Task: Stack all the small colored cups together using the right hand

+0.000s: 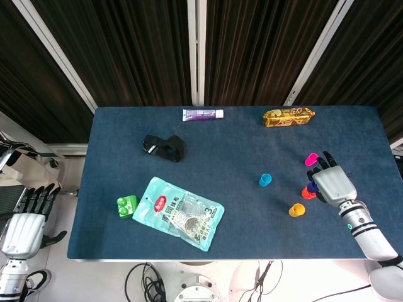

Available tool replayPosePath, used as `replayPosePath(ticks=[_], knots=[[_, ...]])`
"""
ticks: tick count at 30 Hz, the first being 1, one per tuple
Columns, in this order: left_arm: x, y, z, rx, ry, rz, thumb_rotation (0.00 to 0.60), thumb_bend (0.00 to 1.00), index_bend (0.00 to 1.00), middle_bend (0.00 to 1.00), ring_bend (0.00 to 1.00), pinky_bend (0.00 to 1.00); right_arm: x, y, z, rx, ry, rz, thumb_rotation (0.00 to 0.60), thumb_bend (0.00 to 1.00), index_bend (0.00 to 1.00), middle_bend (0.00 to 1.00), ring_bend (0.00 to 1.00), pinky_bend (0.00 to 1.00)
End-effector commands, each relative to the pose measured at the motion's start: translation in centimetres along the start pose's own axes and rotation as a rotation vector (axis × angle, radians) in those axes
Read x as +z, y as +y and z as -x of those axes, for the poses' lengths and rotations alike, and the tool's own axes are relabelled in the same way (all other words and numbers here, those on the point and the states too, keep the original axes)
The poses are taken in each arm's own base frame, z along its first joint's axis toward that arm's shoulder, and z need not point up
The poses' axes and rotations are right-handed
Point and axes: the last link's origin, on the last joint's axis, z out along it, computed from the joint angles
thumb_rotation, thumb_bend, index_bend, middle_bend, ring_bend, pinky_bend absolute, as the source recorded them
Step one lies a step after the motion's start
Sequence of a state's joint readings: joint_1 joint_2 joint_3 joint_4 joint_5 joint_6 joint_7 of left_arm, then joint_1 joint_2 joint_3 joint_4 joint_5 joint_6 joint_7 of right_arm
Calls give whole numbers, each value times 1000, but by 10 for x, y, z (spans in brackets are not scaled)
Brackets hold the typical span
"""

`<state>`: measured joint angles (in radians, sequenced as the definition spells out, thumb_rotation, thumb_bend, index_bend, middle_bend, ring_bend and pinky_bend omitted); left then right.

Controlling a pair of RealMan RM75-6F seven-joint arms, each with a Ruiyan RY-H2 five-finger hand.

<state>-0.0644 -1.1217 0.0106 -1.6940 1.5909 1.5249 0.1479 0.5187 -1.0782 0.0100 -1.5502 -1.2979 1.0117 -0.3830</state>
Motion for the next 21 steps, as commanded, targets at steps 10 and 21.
replayPosePath(ticks=[10, 21], knots=[[2, 4, 1, 1, -3, 23, 600, 62, 36, 0, 0, 0, 3, 3, 17, -29, -39, 27, 600, 223, 574, 494, 139, 0], [4, 6, -2, 2, 17, 41, 600, 62, 36, 0, 0, 0, 9, -1, 23, -8, -38, 17, 600, 221, 553, 451, 137, 0]])
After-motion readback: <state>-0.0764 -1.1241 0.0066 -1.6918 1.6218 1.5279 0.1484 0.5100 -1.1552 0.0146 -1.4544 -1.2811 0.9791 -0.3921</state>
